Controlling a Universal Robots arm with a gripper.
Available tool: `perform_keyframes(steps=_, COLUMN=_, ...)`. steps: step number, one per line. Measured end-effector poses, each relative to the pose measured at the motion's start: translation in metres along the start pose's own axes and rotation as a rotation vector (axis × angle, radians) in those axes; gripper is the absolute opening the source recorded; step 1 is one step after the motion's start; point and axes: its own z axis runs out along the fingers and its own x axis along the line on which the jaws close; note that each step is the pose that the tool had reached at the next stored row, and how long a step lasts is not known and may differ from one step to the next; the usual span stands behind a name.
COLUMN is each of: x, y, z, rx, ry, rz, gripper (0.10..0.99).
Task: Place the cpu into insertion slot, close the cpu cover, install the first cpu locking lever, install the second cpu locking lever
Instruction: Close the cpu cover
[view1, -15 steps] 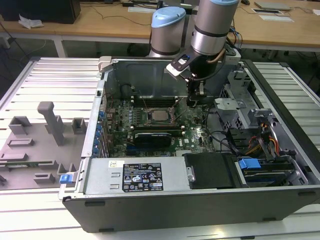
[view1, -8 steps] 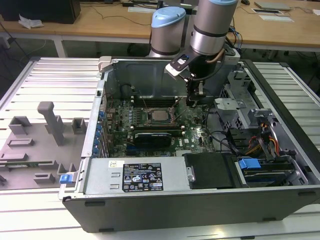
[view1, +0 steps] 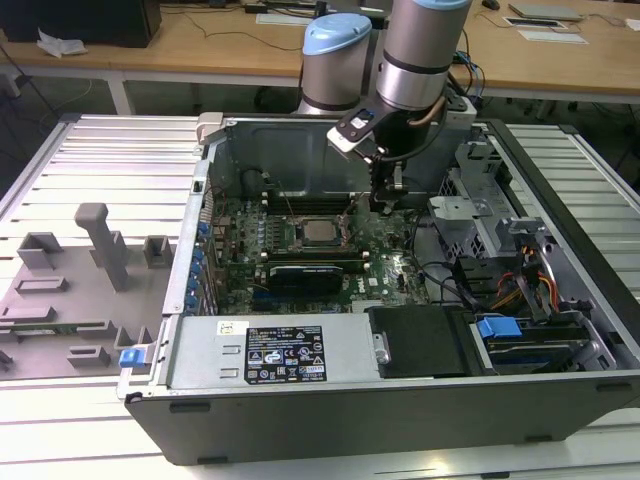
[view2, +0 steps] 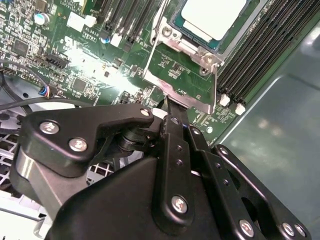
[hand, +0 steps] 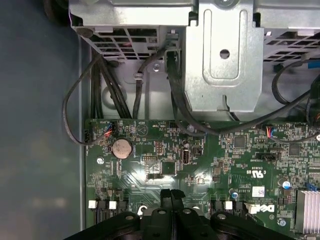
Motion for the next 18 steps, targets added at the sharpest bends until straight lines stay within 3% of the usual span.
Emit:
perform_keyframes(steps=16, x=0.0002, y=-0.0215, z=0.0007, rx=-0.001, ry=0.0000, rz=0.000, gripper=0.106)
perform_keyframes(steps=18, x=0.0003, y=-0.0282, z=0.0010, rx=-0.001, ry=0.0001, rz=0.000, gripper=0.106)
